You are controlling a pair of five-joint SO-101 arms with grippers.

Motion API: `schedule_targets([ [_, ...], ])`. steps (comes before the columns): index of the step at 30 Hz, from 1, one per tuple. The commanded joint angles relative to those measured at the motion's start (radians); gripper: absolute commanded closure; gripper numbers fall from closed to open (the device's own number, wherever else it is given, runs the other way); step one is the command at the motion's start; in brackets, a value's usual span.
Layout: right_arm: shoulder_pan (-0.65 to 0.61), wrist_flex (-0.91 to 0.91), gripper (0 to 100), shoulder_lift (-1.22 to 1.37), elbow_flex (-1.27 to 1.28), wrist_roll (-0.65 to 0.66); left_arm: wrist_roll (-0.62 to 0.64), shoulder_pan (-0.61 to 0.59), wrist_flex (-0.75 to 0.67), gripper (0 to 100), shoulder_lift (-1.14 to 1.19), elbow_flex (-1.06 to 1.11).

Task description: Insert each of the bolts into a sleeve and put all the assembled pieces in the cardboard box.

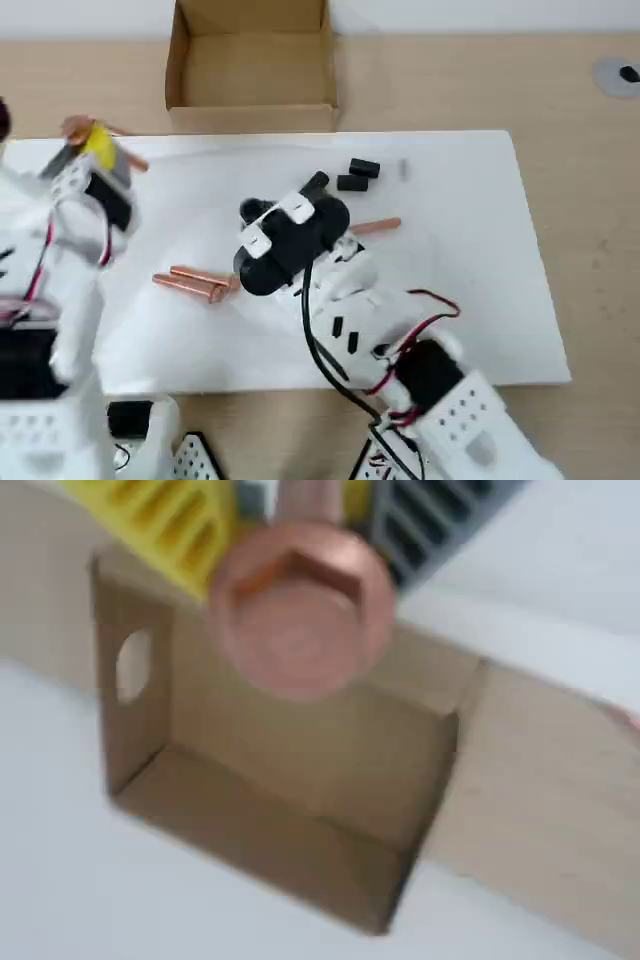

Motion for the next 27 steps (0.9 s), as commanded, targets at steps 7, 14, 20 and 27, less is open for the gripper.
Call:
schedule_targets([
  [7,-0.018,-0.178,98.9,-0.010,0.097,-0.081,0.015,0.230,-0.287,99,-0.027,0.153],
  [14,-0.070,-0.204,98.9,-0.010,0.145,-0.101,-0.130,0.413,-0.158,99,-0.028,0.100],
  [20,-0.071,-0.241,98.9,-0.018,0.229,-0.100,-0.253,0.410,0.031,99,-0.028,-0.034],
  [27,-0.071,-0.242,98.9,-0.013,0.234,-0.097,-0.296,0.265,0.078,99,-0.028,-0.112],
])
